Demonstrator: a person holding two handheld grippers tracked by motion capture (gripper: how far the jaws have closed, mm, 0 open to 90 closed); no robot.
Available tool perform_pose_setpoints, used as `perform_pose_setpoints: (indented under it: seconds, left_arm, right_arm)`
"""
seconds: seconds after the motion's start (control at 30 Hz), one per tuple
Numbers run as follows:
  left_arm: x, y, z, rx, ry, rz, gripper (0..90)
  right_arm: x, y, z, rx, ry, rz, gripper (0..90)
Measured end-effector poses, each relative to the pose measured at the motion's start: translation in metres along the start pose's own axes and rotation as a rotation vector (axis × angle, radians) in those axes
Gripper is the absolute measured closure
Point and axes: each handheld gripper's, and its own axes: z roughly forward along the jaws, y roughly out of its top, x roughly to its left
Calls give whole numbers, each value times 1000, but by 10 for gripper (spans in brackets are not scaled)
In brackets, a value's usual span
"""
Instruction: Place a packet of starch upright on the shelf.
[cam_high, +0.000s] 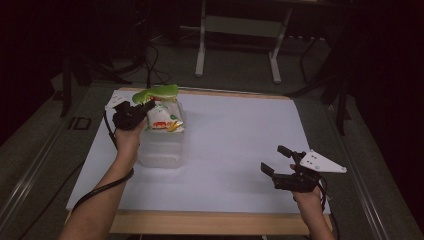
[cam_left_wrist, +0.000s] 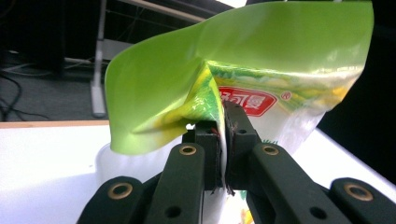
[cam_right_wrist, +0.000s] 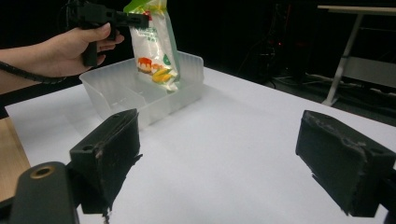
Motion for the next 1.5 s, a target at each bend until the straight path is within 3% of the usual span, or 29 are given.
perform_pose_setpoints:
  seconds: [0.13,0.2,0.27,0.4,0.53,0.67,0.8,0.97,1.03,1.13,1.2,1.23,1.27,1.33,1.37,1.4,1.47,1.5]
  left_arm:
    - [2,-2,1,35,10,6,863]
    - [-2,0,5,73,10,64,862]
    - [-5,0,9,115,7,93,862]
    - [-10,3,19,245,5,152,860]
    - [-10,3,21,253,19,141,860]
    - [-10,3,22,285,71,128,860]
    - [-7,3,22,310,82,122,860]
    - [-3,3,21,318,60,117,838]
    - [-1,-1,20,327,49,141,632]
    - [0,1,16,287,53,122,492]
    - [0,4,13,258,53,80,425]
    - [0,4,13,258,53,80,373]
    - [1,5,10,257,24,37,325]
    - [-1,5,9,257,29,52,210]
    - [-4,7,7,266,33,94,173]
    - [-4,7,7,266,33,94,136]
    - [-10,7,4,288,52,166,28]
    - [-13,7,2,274,66,187,0]
  right_arm:
    - [1,-1,2,3,13,0,136]
    - [2,-2,4,10,19,1,136]
    - [2,-2,5,12,22,-1,136]
    - [2,-3,6,16,28,1,136]
    - [2,-3,5,14,32,9,136]
    - [0,-4,4,10,33,20,137]
    - [-1,-4,4,8,31,22,137]
    - [-1,-4,3,5,33,28,137]
    - [-1,-3,4,3,35,29,137]
    - [-2,-2,4,1,35,29,137]
    - [-2,-2,4,2,33,31,137]
    - [-2,-3,4,4,32,31,137]
    - [-2,-3,4,5,32,31,137]
    - [-2,-3,4,8,31,32,137]
    - [-2,-4,4,7,32,33,137]
    - [-3,-4,4,9,32,32,137]
    - [-3,-4,4,9,31,34,137]
    - [-3,-4,4,8,30,35,137]
